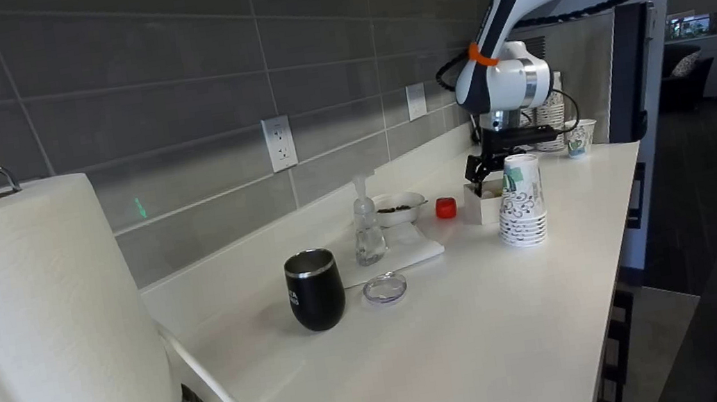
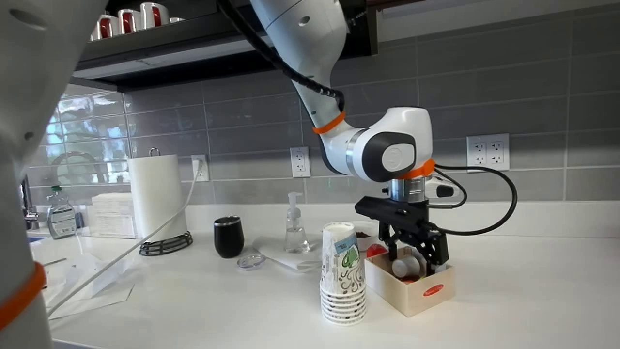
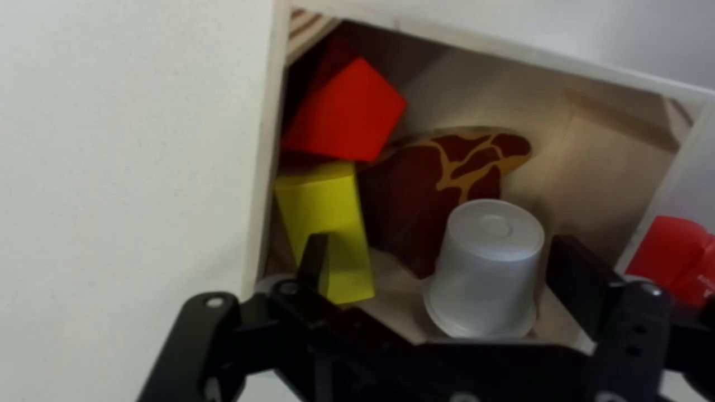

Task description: Remove the coffee pod from the box on the right and place it on the left side of the counter.

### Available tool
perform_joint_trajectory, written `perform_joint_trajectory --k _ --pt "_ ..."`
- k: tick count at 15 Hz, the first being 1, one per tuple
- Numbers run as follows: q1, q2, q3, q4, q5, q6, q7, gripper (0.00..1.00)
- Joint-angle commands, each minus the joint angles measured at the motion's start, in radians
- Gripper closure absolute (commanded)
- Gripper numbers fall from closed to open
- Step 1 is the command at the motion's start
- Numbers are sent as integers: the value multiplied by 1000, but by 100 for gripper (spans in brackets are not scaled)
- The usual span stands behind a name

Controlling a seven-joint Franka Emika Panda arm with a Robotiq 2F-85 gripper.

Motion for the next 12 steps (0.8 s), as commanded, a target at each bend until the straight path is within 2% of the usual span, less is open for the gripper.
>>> perform_joint_trajectory --k 1,3,4,5,7,10,12 --pt "-11 35 9 38 -15 1 26 0" --pt "-10 44 9 42 -17 -1 31 0" --pt "-9 48 9 44 -18 -1 34 4" --pt "-9 49 9 47 -19 -2 37 26" --pt "-8 46 9 50 -19 -2 42 31" --pt "-5 45 6 57 -25 -2 49 57" --pt "-1 47 1 59 -32 2 56 70"
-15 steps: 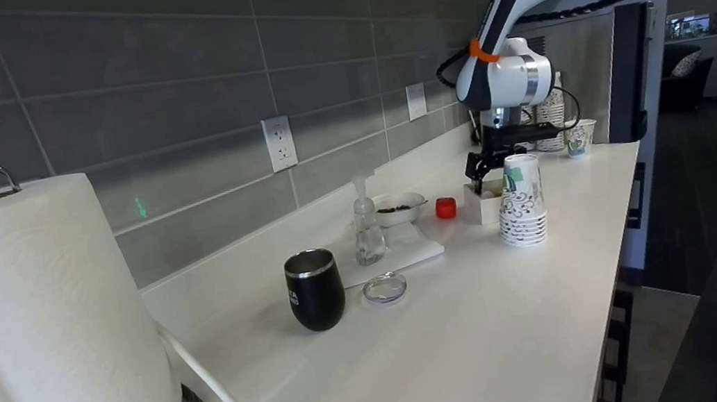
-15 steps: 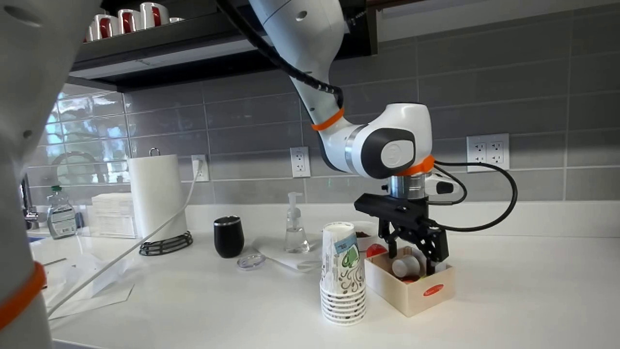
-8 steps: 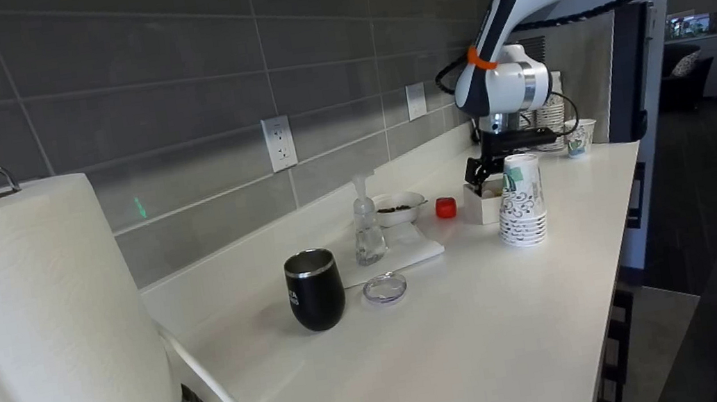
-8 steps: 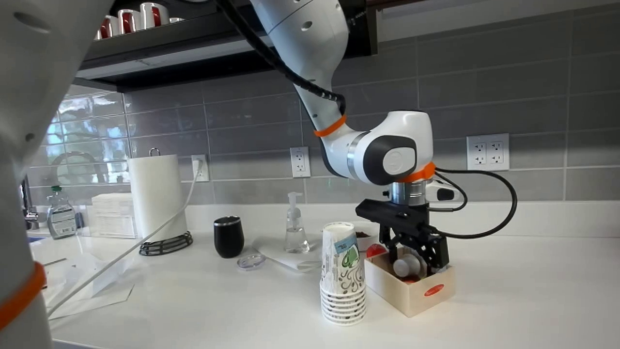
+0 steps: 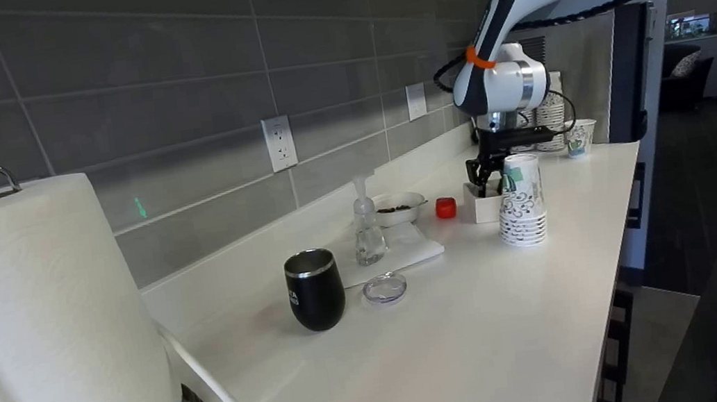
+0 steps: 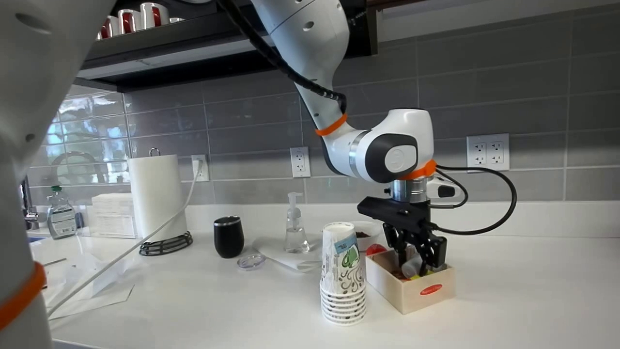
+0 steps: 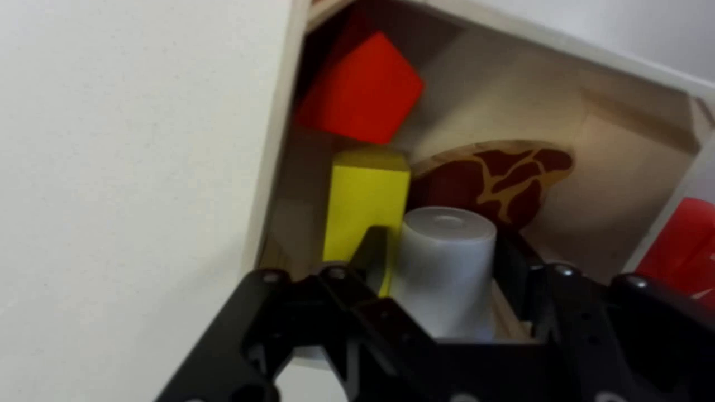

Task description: Remove the coffee pod from the box on the right and place it on the left side of the counter.

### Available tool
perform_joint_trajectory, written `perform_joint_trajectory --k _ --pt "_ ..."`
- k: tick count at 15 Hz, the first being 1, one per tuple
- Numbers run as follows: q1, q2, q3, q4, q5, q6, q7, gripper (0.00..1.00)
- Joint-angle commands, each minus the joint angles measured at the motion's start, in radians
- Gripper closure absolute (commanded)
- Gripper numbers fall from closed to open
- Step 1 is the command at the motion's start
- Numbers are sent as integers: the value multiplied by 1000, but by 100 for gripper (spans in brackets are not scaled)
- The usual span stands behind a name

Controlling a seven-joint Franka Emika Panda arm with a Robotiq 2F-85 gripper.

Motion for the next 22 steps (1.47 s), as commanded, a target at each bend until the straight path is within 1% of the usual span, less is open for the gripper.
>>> perform_joint_trajectory --k 1,2,4,9,13,16,19,22 --pt "3 26 -3 28 -32 6 40 79" --pt "5 27 -5 29 -36 7 46 83" --pt "11 31 -11 27 -49 11 57 84" --pt "16 3 -10 21 -59 -7 79 84" --pt "47 -48 -37 15 -90 -40 154 84" --pt "75 -91 -60 0 -128 -79 214 84" --pt "108 -149 -88 -15 -196 -156 273 84" --pt "125 -228 -86 -45 -240 -218 296 84"
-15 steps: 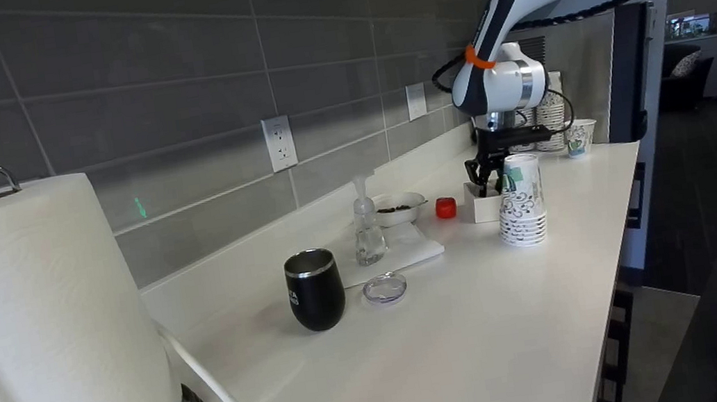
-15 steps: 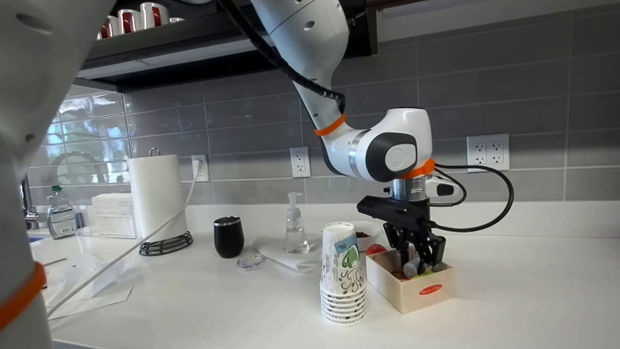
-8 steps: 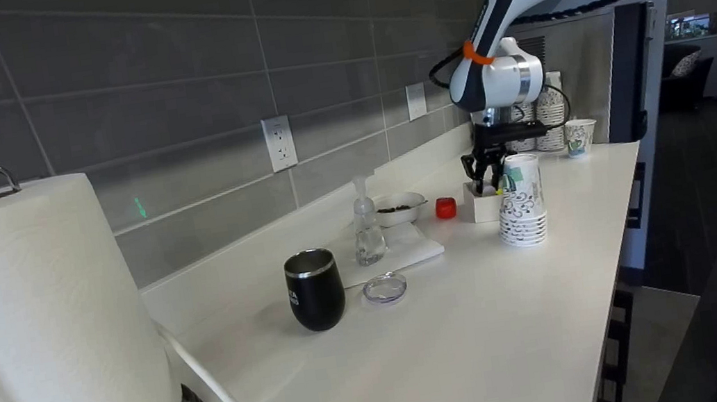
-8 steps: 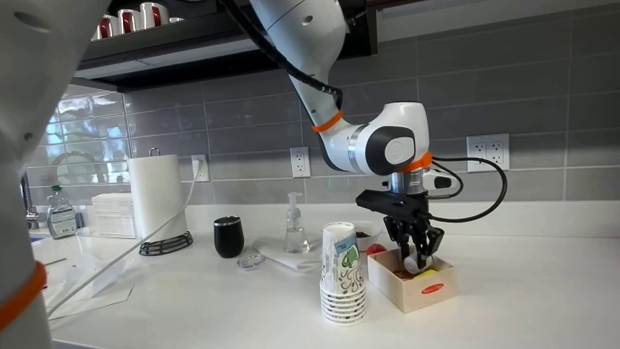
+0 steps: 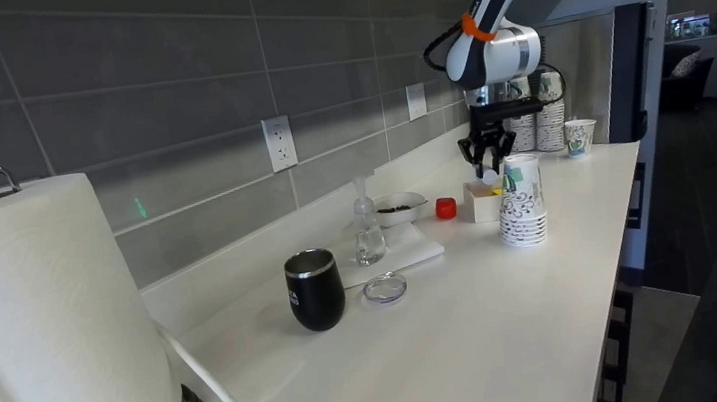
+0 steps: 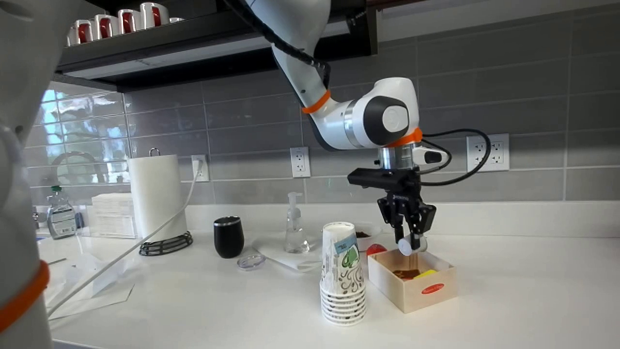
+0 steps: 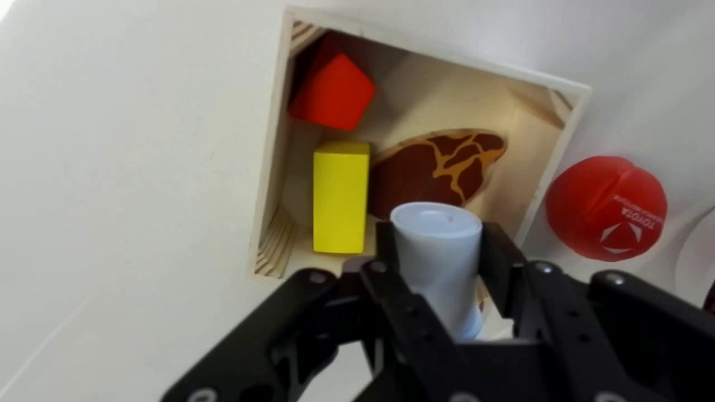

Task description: Remove the coffee pod from the box on the right and place it on the left side of the counter.

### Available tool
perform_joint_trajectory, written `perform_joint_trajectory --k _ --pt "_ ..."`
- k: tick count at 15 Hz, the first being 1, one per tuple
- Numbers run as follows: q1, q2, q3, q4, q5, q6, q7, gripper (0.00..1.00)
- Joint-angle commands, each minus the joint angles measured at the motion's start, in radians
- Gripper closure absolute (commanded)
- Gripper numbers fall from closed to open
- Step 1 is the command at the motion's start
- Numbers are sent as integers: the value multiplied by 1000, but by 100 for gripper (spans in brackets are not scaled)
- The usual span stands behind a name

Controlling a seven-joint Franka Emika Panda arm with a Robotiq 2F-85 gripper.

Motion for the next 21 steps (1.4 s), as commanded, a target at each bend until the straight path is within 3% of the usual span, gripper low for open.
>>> perform_joint_trajectory --k 1,6,13,16,21 --pt "33 -136 -7 -70 -64 -79 40 84" --pt "61 -222 17 -125 -129 -44 54 84" --pt "53 -132 62 -113 -42 75 19 84" --pt "62 -145 94 -139 -8 74 -19 84" --pt "121 -223 137 -213 -69 21 6 84"
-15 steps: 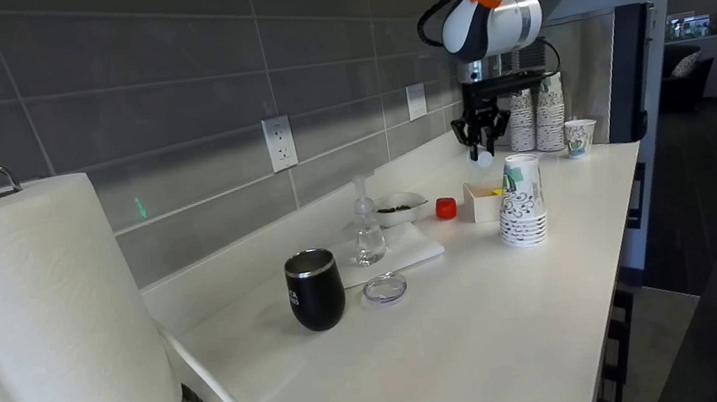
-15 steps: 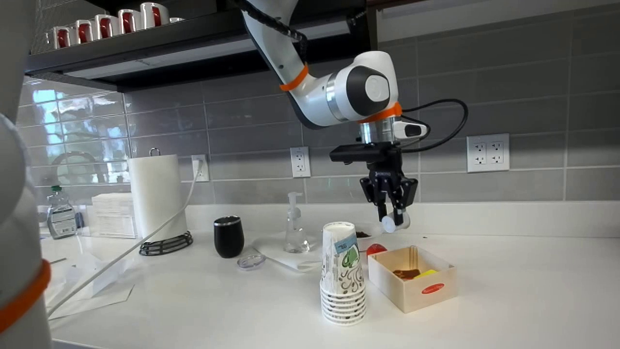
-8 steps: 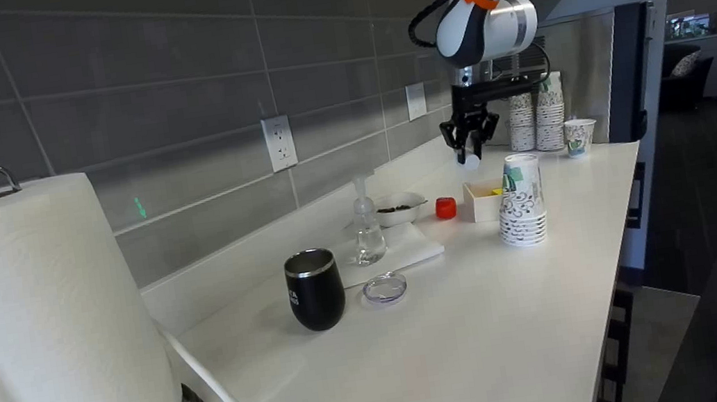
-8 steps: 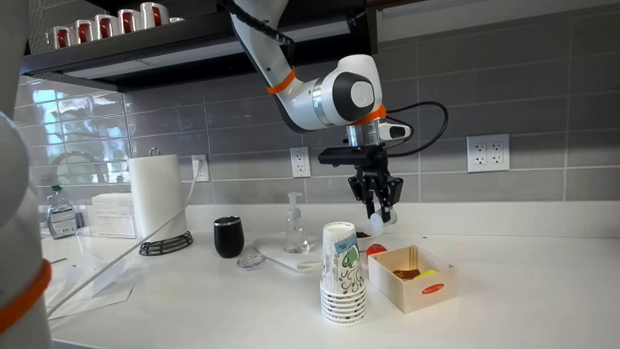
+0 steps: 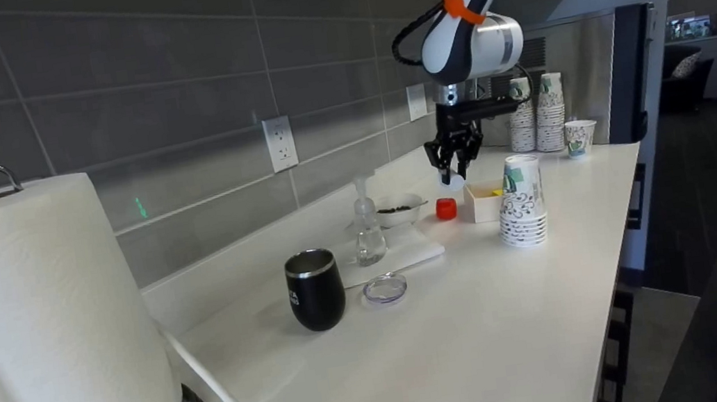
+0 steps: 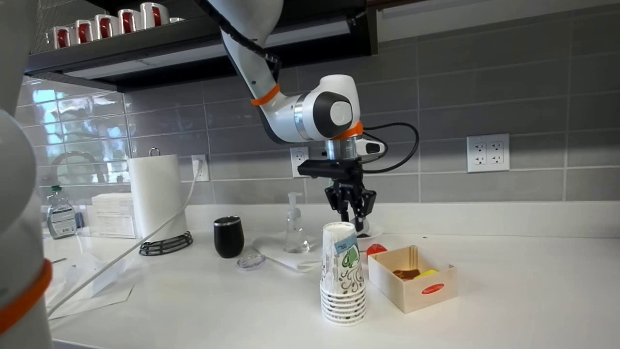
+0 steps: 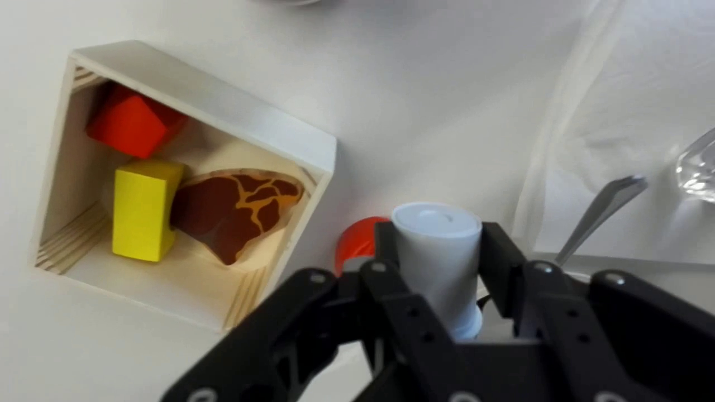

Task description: Remove the coffee pod from the box on the right and place it on the left side of the counter.

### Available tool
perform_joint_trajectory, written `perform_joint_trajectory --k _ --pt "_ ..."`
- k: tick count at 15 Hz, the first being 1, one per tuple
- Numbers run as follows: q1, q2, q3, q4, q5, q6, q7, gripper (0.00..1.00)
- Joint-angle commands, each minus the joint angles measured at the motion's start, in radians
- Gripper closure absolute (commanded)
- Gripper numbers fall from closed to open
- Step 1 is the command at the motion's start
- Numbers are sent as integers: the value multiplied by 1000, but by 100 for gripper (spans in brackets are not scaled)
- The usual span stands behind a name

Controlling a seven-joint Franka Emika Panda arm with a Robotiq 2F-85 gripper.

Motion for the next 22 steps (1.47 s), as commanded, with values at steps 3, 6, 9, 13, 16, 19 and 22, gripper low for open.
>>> perform_joint_trajectory --k 3,6,9,13,16,19,22 --pt "79 -156 24 -123 -91 -74 50 84" --pt "104 -251 55 -185 -109 -156 51 84" --pt "127 -335 97 -246 -71 -215 26 84" --pt "174 -387 141 -305 15 -214 -7 84" --pt "226 -364 163 -338 134 -171 -81 84" --pt "271 -312 190 -350 223 -124 -142 84" --pt "303 -242 213 -349 291 -62 -203 84"
